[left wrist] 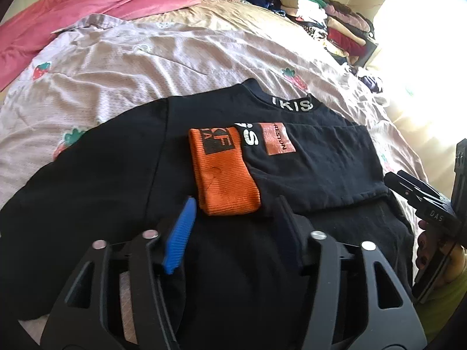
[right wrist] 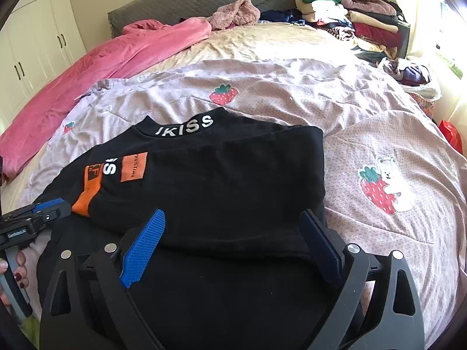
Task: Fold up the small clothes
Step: 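Lay the cuff on the shirt body and open the right gripper, then move the left gripper to the other orange cuff and grasp it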
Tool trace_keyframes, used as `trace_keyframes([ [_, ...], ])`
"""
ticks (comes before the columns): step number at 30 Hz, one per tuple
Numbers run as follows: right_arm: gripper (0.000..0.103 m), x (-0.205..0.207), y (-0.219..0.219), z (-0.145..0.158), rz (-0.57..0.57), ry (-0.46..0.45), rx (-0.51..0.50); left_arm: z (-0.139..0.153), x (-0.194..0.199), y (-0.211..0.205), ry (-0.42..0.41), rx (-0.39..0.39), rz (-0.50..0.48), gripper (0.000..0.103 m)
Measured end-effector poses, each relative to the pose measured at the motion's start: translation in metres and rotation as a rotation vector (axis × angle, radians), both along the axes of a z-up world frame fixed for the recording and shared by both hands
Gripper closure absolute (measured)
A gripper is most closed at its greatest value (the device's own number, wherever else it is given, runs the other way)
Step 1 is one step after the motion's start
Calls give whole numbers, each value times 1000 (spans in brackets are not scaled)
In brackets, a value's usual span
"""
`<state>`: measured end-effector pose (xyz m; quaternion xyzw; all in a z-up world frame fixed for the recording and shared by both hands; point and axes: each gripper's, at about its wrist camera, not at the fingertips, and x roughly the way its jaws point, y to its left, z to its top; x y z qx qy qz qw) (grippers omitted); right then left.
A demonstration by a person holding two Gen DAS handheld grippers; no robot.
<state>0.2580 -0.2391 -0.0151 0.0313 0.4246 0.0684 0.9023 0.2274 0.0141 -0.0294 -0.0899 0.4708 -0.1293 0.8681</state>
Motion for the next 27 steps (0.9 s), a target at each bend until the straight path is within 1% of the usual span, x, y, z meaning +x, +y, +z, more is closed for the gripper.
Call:
trace_keyframes([
  [3,9,-4,5,5,4,-10,-3,6,-5,6,-16,-2,6,46],
  [5,8,-8,10,10,3,-25,-15,9,-7,12,-22,-14,16,45],
  [7,8,-13,13,14,4,-38,-17,11,-10,17,-30,-18,24,30],
  [13,7,-25,31,27,22,-70,-26,17,-21,33,-48,-35,38,29],
  [15,4,-31,38,32,24,-84,-26,19,-27,39,-56,-34,43,18],
  [21,4,-48,65,40,61,-105,-15,23,-41,62,-73,-34,71,18],
  [27,4,-58,95,39,100,-112,-18,23,-58,91,-86,-25,116,18],
])
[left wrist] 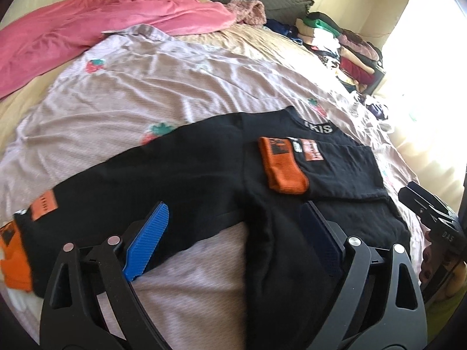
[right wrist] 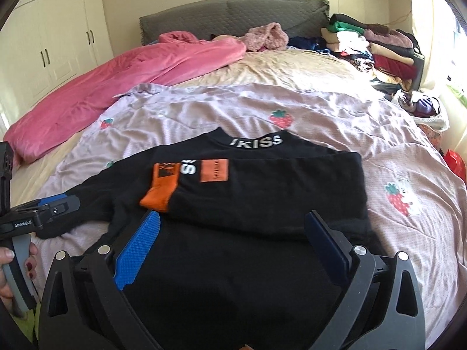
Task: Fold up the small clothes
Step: 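Move the left gripper to the other orange cuff and grasp it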
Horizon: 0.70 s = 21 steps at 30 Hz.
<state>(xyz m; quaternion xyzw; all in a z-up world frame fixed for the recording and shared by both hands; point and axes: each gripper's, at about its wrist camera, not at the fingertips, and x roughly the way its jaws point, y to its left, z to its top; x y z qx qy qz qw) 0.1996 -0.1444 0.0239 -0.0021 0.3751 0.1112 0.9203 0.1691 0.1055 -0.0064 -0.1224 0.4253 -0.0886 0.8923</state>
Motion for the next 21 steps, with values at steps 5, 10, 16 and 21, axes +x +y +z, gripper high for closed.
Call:
trace_keyframes([
  [5,4,-4,26,-3,34,8,-16,-1,-17,31,-11,-8,52,18],
  [10,4,-6,46,-4,60,7,-33,-2,-29,58,-18,8,96,18],
  [16,4,-4,63,-6,62,8,-48,-4,-44,92,-23,-2,156,18],
  [21,4,-2,78,-9,79,17,-61,-5,-53,118,-30,-8,195,18],
])
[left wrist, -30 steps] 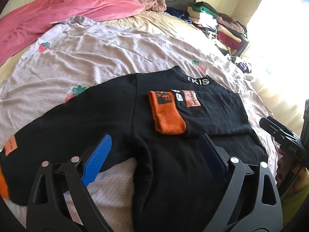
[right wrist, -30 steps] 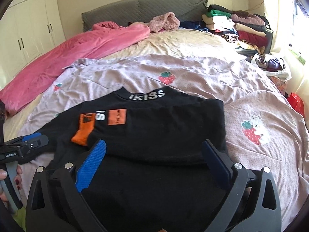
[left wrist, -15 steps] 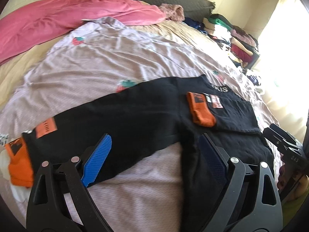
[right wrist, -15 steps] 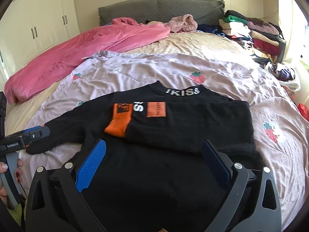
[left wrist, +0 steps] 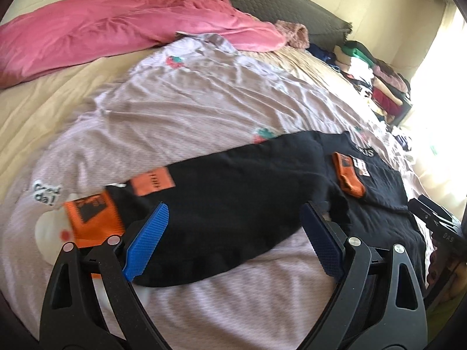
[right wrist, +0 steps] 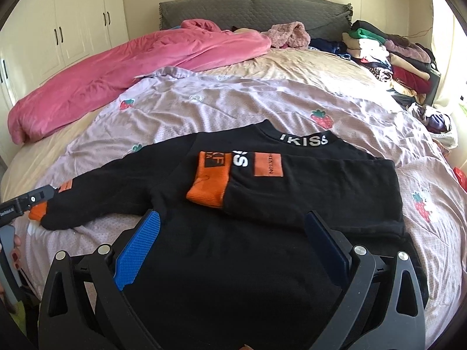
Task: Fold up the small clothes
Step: 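Move the left gripper to the other orange cuff and grasp it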
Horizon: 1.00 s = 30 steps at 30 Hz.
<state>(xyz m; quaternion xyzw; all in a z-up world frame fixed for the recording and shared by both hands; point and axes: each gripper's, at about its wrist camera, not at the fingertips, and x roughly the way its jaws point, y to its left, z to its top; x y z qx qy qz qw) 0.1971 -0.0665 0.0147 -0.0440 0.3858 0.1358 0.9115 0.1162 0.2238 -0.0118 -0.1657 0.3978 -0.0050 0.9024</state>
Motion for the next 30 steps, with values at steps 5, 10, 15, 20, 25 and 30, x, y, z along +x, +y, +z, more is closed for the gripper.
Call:
trace_keyframes([
  [5,4,2,16,-3,16,3,-11,-5,-9,30,2,-21,55,18],
  [10,4,5,35,-11,39,23,-1,-12,-21,55,15,-43,102,18],
  [15,4,-1,62,-18,95,37,-3,-23,-29,75,31,-73,142,18],
  [20,4,-6,74,-20,124,40,-10,-35,-31,85,51,-102,172,22],
  [25,4,-7,69,-17,109,34,-2,-46,-26,90,78,-109,207,46],
  [30,4,-6,51,-13,78,31,27,-51,-24,93,96,-94,248,71],
])
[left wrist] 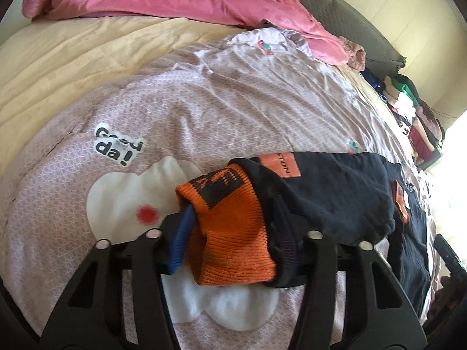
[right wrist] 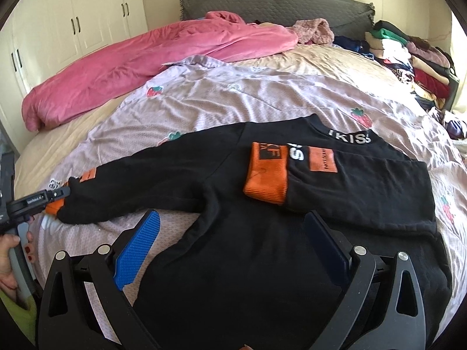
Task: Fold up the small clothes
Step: 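Move the left gripper to the other orange cuff and grasp it, then fold the sleeve across the body with the left gripper and release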
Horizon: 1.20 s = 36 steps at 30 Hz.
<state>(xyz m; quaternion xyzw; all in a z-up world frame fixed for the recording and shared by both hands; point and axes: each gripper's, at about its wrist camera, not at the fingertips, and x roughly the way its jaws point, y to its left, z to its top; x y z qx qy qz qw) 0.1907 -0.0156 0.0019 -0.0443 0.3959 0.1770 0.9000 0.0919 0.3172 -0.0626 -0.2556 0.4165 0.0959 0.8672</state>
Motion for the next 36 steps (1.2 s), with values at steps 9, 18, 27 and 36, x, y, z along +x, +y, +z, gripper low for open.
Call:
trace_keyframes([
  [9,4,2,-45,9,-76,-11,41,37,8,-31,-82,6,-75,94],
  [18,4,-4,-118,18,-198,-32,76,89,43,-100,-157,3,-214,94],
  [27,4,-8,-175,19,-275,-44,118,100,84,-188,-149,-8,-354,95],
  [36,4,-5,-217,9,-310,-29,159,78,111,-285,-91,10,-510,95],
])
